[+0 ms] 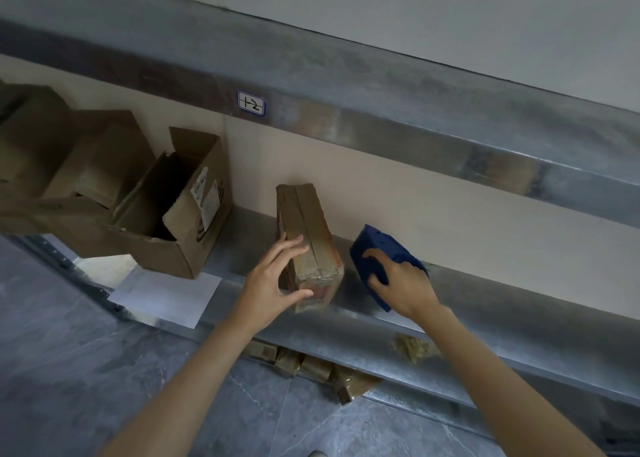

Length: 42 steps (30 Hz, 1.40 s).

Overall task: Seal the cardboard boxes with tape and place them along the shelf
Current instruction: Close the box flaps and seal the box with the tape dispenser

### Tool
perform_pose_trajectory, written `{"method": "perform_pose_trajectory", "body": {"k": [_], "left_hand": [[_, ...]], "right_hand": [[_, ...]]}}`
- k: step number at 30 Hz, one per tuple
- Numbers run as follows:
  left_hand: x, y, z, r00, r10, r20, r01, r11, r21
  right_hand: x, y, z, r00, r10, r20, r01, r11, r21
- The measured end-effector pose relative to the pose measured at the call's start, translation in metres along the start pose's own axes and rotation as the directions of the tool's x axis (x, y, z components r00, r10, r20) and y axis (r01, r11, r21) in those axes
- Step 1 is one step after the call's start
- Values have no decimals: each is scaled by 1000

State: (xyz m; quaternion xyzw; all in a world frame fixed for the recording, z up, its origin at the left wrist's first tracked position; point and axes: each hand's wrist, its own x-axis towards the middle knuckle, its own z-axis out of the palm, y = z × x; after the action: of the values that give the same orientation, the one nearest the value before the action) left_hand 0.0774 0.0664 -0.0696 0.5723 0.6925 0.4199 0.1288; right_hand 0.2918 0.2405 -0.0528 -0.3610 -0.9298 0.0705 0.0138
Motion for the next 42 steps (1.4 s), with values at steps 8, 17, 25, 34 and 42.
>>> {"method": "perform_pose_trajectory", "body": {"k": [8, 17, 25, 34, 42], "left_hand": [[0, -1, 4, 999, -39, -20, 39, 999, -14], [0, -2, 8, 998, -42, -38, 42, 999, 7], [0, -2, 8, 999, -31, -40, 32, 1000, 1], [4, 2, -6, 1000, 27, 6, -27, 999, 22], [5, -2, -10, 994, 95, 52, -99, 992, 80]], "right_hand": [[17, 29, 31, 980, 47, 193, -99, 957, 272], [23, 31, 34, 976, 25, 216, -81, 964, 253], [6, 26, 1, 995, 92, 45, -98, 987, 131], [-4, -35, -25, 955, -215, -203, 289, 825, 486], [1, -65, -14, 945, -257, -201, 324, 816, 478]]}}
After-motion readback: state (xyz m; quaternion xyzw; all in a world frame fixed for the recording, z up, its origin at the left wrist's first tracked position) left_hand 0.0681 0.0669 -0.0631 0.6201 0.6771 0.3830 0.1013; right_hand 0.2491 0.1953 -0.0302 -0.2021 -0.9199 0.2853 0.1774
